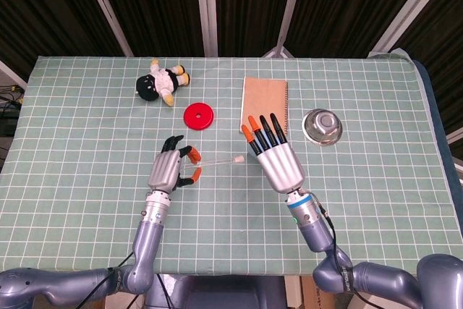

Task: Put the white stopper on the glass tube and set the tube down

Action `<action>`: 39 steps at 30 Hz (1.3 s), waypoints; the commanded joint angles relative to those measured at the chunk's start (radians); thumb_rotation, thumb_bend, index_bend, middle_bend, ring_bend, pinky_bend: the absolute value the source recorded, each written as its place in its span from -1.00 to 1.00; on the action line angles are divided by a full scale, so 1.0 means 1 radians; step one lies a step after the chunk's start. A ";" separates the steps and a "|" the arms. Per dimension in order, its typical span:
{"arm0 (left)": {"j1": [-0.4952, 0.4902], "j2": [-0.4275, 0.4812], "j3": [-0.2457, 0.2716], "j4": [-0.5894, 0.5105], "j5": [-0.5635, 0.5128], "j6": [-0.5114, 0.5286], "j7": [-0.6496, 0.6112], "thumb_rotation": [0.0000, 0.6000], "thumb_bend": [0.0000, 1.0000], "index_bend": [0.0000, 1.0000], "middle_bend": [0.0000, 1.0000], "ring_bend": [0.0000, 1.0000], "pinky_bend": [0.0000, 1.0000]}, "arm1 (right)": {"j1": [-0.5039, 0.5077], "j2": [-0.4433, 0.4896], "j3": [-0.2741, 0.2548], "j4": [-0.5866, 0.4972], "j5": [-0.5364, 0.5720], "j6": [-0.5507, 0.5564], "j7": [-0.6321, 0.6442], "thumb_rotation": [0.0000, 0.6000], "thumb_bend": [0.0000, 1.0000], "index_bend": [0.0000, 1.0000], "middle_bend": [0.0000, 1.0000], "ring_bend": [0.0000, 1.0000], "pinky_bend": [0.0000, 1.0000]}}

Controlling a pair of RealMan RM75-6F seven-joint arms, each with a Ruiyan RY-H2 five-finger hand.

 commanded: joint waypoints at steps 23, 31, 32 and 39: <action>-0.024 0.033 0.099 0.084 0.140 -0.188 -0.159 1.00 0.19 0.13 0.01 -0.80 -1.00 | -0.029 0.049 0.012 -0.038 0.027 0.006 0.000 1.00 -0.11 -1.00 -1.00 -1.00 -1.00; -0.021 0.030 0.103 0.113 0.131 -0.204 -0.160 1.00 0.17 0.09 0.00 -0.80 -1.00 | -0.036 0.056 0.008 -0.037 0.030 0.004 0.012 1.00 -0.11 -1.00 -1.00 -1.00 -1.00; -0.021 0.031 0.102 0.112 0.127 -0.204 -0.158 1.00 0.17 0.08 -0.01 -0.80 -1.00 | -0.037 0.055 0.008 -0.036 0.031 0.003 0.014 1.00 -0.11 -1.00 -1.00 -1.00 -1.00; -0.010 0.044 0.095 0.105 0.118 -0.192 -0.148 1.00 -0.09 -0.01 -0.06 -0.80 -1.00 | -0.039 0.050 0.005 -0.031 0.034 0.001 0.024 1.00 -0.11 -1.00 -1.00 -1.00 -1.00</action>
